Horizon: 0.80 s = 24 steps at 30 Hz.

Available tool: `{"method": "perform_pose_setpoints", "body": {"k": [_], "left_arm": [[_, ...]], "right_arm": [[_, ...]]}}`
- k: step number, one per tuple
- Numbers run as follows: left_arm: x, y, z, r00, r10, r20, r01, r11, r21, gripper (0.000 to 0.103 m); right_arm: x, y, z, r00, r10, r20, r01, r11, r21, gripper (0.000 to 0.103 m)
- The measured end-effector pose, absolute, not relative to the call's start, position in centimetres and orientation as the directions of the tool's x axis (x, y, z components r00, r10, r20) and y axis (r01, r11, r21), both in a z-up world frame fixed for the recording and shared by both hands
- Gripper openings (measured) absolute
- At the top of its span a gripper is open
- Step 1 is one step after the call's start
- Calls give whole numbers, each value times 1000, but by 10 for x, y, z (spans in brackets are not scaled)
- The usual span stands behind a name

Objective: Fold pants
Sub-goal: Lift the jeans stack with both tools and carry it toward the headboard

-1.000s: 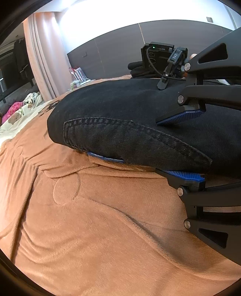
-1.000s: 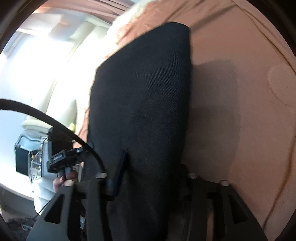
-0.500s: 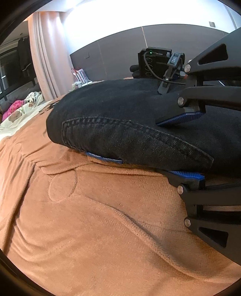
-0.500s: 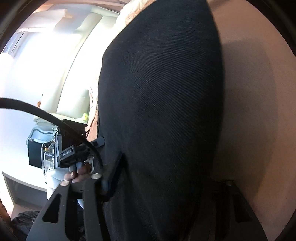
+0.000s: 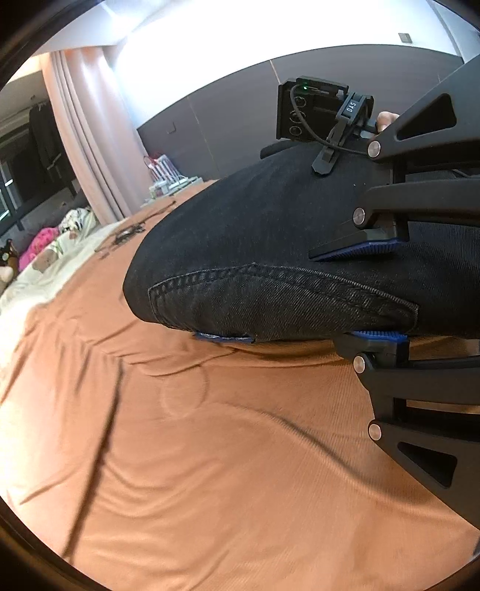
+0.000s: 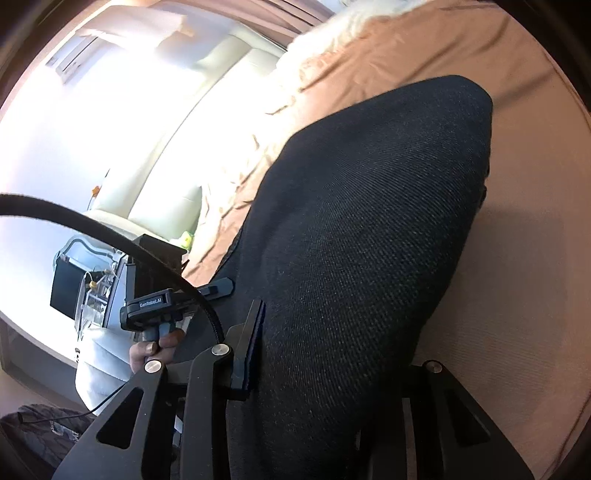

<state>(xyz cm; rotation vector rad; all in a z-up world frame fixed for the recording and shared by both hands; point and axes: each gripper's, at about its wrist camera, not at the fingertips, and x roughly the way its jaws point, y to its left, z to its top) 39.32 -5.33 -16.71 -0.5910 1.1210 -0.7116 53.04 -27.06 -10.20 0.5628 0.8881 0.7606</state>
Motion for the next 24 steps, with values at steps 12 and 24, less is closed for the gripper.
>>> {"method": "perform_pose_setpoints", "body": {"k": [12,24], "left_arm": [[378,2,-115,347,-745,-570,242,658,-713,34],[357,73,-79,434,-713,-552,243,682,-690,34]], "right_arm": [[521,-231,-79,414,800,-435,-424,592,685,29],[530,-170,-58,397,813,-425,-493,580,649,29]]}}
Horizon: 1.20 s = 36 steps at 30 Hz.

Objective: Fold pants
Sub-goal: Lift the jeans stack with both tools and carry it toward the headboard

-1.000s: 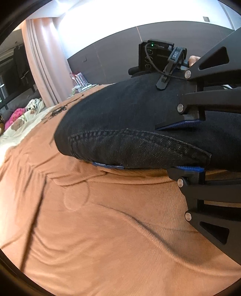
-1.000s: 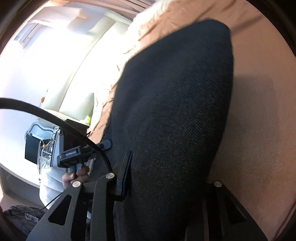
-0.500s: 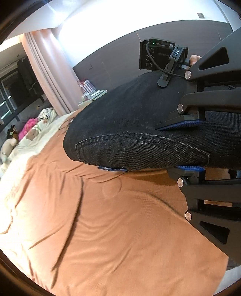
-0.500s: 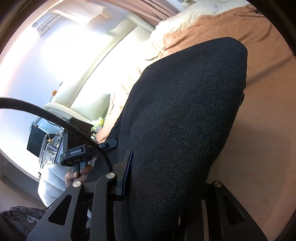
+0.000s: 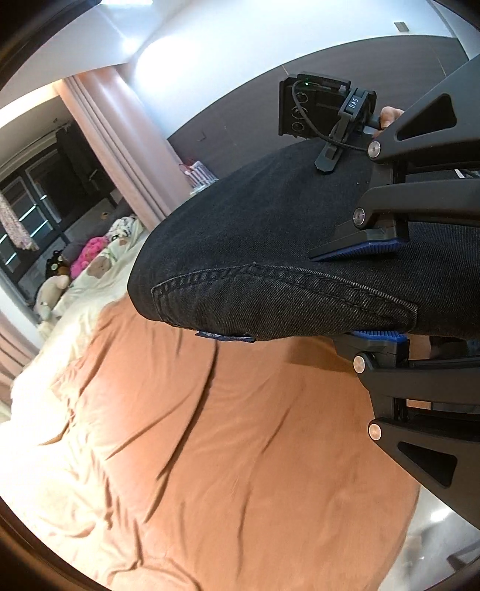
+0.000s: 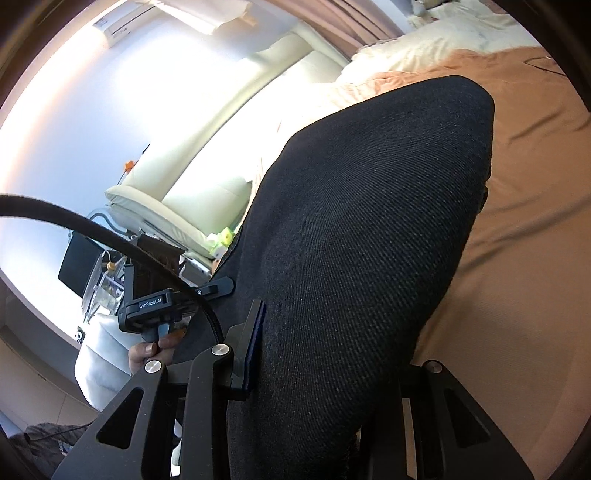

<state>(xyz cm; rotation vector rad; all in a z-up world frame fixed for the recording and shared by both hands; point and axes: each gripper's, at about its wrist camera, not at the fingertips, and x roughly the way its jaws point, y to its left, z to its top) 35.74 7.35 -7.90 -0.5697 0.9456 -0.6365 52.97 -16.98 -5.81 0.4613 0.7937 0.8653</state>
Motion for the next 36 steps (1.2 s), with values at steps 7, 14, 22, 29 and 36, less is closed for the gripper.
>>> {"method": "perform_pose_setpoints", "body": {"k": [7,14,22,29,36], "left_arm": [[359,114,-73,480,-683,-551,226,703,-675,33],[362,156,-76,508,-659,-555,201,717,-668,33],[375,215,-80,541,-638,-548,185,726,-662,33],[389,269,-76,569,-602,-560,165,751,-639,33],[410,326,-71,578,-583,-571,153,765,-626,33]], "right_arm": [[543,-167,-59,375,823,-427,-530,568,630,29],[570,-138,-60,350,831,-432,-556,555,618,29],[603,-98,-64,324,843,-429,-586,535,609,29],[636,-63,-68,297,860,-415,-608,505,612,29],[674,-17,-73,264,879,-397,-630,469,619,29]]}}
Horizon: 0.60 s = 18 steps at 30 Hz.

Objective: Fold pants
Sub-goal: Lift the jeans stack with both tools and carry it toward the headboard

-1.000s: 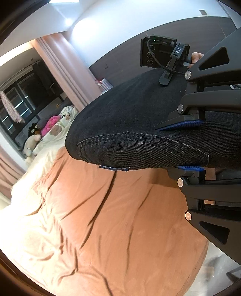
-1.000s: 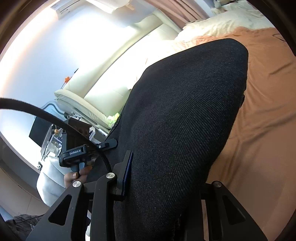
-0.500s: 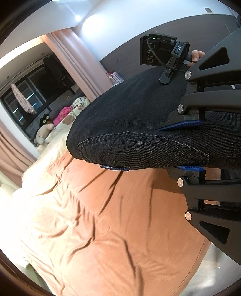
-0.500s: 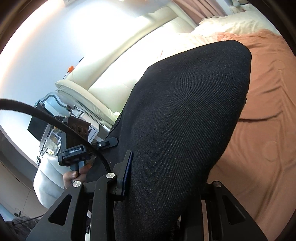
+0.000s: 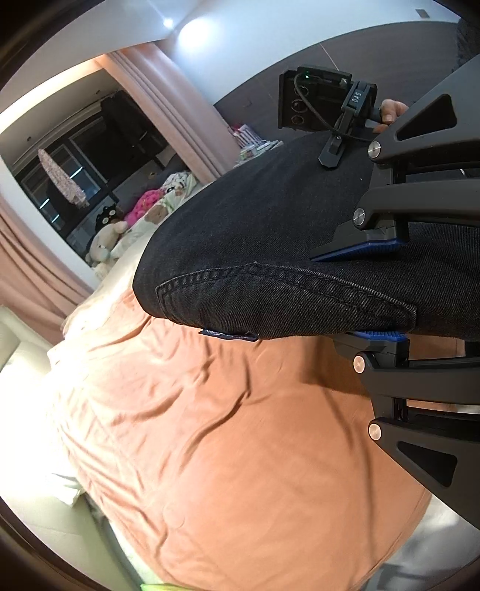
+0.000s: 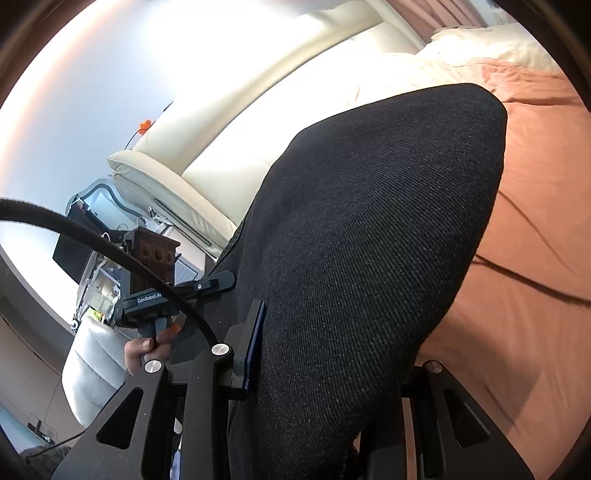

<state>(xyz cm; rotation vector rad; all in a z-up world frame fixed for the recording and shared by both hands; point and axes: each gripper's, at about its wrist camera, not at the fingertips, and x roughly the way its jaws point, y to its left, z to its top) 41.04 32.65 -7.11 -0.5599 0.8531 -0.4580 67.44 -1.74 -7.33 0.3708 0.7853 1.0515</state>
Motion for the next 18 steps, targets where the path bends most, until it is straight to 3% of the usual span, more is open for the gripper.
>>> {"method": "perform_pose_setpoints", "body": {"k": [18], "left_arm": [[459,463,-101,590,-458,-665,48,842,-537,33]], "right_arm": [[727,91,-107,196,870,-452,-655,459,600,29]]}}
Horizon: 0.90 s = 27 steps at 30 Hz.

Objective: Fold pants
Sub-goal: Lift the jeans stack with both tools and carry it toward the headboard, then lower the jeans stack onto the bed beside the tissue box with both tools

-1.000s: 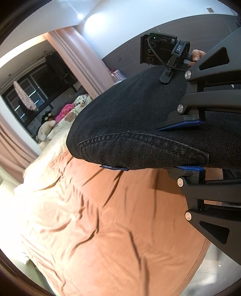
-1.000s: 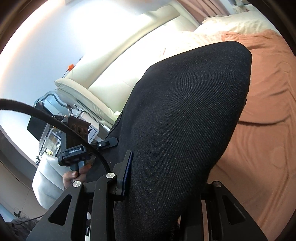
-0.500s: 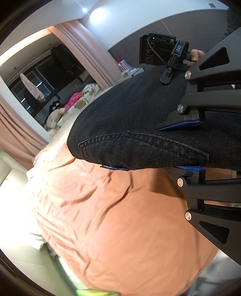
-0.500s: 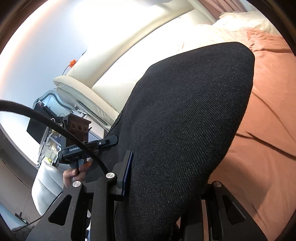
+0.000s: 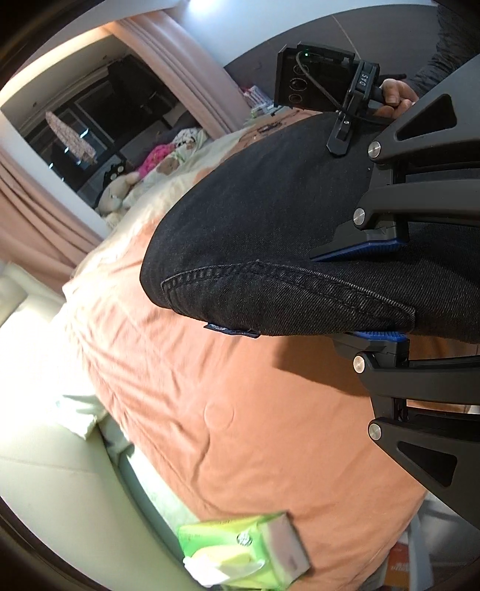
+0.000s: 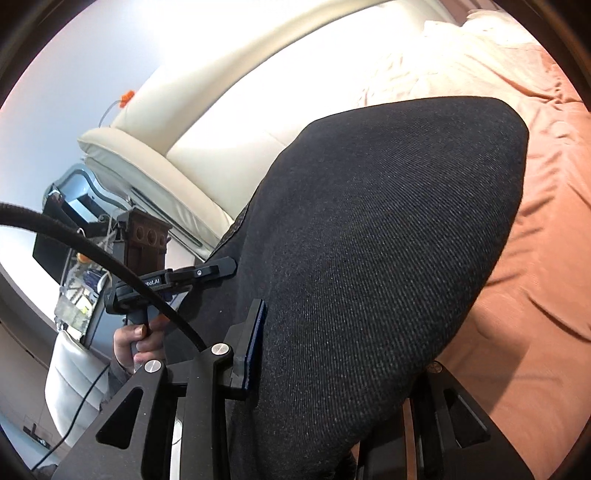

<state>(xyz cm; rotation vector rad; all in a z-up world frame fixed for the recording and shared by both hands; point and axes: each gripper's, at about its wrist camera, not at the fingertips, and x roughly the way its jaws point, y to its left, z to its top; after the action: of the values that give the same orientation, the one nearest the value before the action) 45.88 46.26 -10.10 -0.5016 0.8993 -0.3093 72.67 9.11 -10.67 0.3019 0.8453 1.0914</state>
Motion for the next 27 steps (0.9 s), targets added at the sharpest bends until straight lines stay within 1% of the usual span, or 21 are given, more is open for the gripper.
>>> {"method": "perform_pose_setpoints", "body": {"k": [11,13,14,15,16,17,18,19,21,25,27], "left_arm": [[500,515,-136,547,-356,-758,-38,894,-447,34],[504,520,-143,554,-326,-766,-59,903,-426,38],[507,524,-148,565,-278,-777,-91,915,-394,43],[509,530,-155,564,-234,-792,-140,918,-370,48],[508,534,-164,550,-222,-805,-179,911,-373,49],[505,536,-172,545,-236,-804,-188,901,-392,49],[501,537,-176,549,-240,-800,-190,897,-399,49],[495,536,-182,547,-219,-808,-202,902,-382,49],[486,536,-188,540,-206,-816,-215,904,-370,49],[464,535,-190,544,-180,-819,-231,907,-353,50],[454,536,-190,555,-178,-812,-242,900,-363,52]], "right_arm": [[736,105,-156,187,878,-440,-606,456,652,29],[741,107,-164,196,878,-436,-590,461,663,29],[743,107,-172,199,872,-447,-563,475,676,32],[746,112,-181,191,852,-487,-516,509,689,35],[751,112,-194,163,829,-535,-466,542,699,40],[751,110,-206,135,806,-576,-429,572,700,50],[747,106,-214,125,800,-587,-419,579,699,52],[740,98,-216,130,806,-578,-437,570,696,54],[725,84,-216,128,802,-583,-467,568,678,67],[697,53,-222,117,804,-583,-445,567,693,68],[682,40,-228,91,808,-582,-430,559,709,68]]}}
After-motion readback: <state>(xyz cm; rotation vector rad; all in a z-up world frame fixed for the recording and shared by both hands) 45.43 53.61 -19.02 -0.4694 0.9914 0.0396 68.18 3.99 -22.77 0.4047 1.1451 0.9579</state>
